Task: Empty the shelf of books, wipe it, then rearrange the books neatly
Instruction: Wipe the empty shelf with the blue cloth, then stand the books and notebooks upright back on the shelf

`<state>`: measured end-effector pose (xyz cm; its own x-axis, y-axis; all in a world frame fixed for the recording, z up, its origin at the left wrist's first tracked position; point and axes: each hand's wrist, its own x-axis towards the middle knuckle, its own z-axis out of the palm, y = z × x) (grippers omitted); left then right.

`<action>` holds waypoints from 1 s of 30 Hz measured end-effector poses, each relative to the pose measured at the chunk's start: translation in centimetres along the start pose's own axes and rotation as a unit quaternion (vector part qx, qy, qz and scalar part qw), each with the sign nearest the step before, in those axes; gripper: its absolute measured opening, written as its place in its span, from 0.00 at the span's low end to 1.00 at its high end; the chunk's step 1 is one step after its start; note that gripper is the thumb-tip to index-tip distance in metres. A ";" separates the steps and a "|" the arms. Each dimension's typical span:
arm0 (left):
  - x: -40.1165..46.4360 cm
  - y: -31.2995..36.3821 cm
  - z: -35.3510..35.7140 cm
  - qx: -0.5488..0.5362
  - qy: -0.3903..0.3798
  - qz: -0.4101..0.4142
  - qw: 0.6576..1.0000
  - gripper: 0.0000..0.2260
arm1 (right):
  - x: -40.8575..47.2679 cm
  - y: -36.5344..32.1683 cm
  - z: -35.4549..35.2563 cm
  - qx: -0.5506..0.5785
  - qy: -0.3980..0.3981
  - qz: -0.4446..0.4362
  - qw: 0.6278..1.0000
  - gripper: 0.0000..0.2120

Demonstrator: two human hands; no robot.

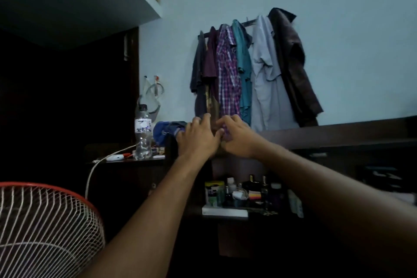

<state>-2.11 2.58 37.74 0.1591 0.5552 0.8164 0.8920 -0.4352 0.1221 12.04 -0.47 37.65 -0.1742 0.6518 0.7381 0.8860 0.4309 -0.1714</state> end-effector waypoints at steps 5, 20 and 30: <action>-7.3 7.9 2.5 -0.327 -0.134 0.007 0.936 0.15 | -13.1 2.8 -4.0 0.079 0.065 0.097 0.990 0.19; -37.6 39.4 18.8 -0.557 -0.527 0.163 0.620 0.08 | -55.0 12.4 -8.1 -0.003 0.164 0.563 0.810 0.20; -43.0 42.6 17.3 -0.479 -0.611 0.341 0.530 0.21 | -60.9 5.4 -16.1 -0.308 -0.113 0.736 0.593 0.32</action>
<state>36.37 -27.57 -1.87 0.9836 -0.1737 -0.0490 -0.0805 -0.6654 0.7422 34.32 -47.89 2.31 0.9900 0.1368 -0.0336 0.1275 -0.9718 -0.1986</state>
